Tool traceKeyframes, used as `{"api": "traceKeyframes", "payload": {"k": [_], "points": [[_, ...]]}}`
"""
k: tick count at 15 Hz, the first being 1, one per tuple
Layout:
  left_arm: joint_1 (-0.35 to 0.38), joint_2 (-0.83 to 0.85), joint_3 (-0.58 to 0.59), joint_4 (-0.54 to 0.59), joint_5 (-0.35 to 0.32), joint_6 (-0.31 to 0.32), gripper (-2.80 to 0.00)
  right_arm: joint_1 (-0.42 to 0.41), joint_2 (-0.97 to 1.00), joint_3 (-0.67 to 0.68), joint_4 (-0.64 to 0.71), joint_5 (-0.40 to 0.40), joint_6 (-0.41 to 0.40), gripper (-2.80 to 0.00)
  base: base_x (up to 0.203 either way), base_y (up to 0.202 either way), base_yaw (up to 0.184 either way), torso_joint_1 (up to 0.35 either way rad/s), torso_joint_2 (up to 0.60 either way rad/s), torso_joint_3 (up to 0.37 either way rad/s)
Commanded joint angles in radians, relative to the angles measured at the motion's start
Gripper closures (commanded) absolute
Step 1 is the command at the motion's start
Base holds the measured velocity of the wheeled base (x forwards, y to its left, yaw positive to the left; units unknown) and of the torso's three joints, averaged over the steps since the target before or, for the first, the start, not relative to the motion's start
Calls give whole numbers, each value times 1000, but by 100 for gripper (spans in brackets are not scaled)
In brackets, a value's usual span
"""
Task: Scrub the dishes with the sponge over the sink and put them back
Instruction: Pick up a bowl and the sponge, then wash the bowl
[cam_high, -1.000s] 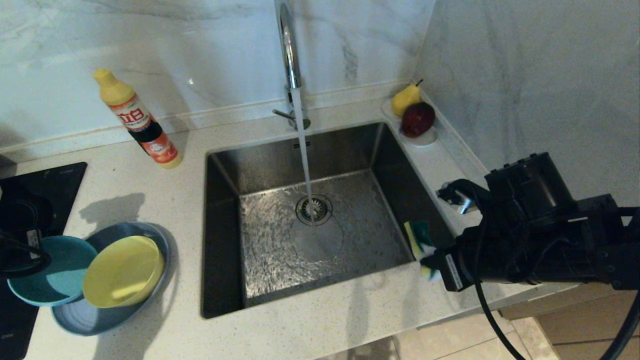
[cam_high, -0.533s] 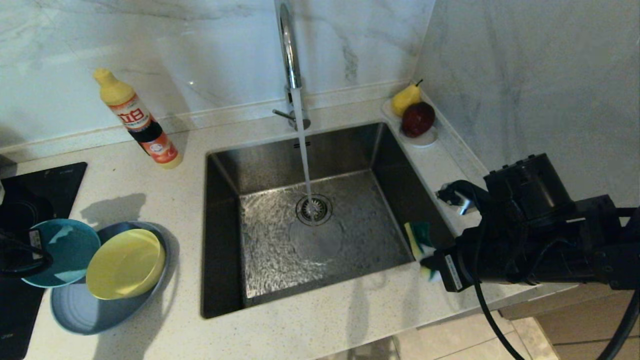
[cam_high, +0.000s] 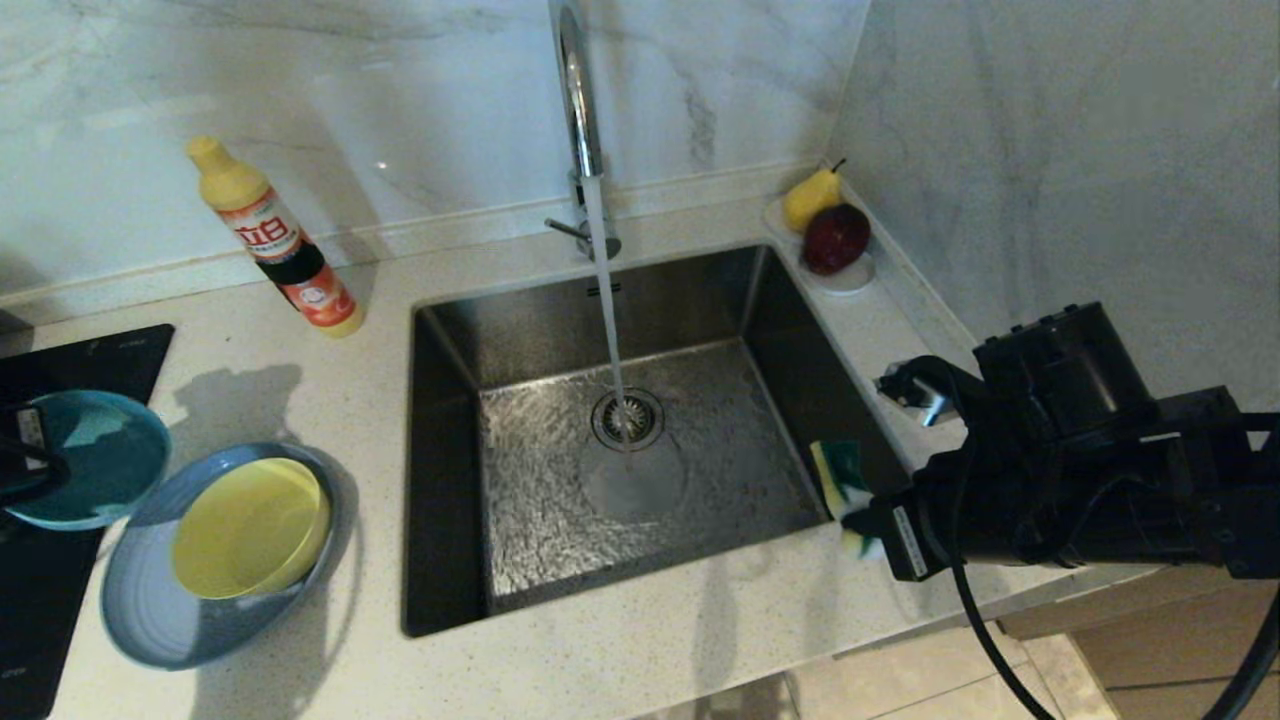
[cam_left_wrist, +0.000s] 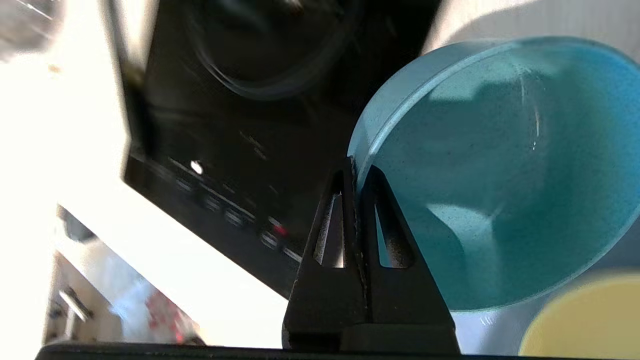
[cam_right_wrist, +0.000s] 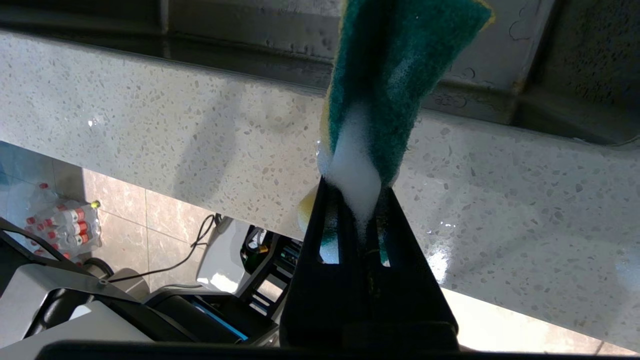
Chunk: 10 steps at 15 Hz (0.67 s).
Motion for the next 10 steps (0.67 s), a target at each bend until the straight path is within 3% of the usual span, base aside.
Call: {"api": "traceKeyframes", "payload": {"k": [1, 7, 10], "points": [[5, -53, -39, 3, 19, 23, 0, 1, -6, 1, 1, 1, 2, 0, 0, 0, 0, 0, 0, 0], [4, -182, -97, 31, -14, 35, 0, 2, -28, 14, 7, -1, 6, 0, 0, 0, 0, 0, 0, 0], [5, -216, -106, 122, -68, 38, 0, 2, -32, 13, 9, -1, 4, 0, 0, 0, 0, 0, 0, 0]]}}
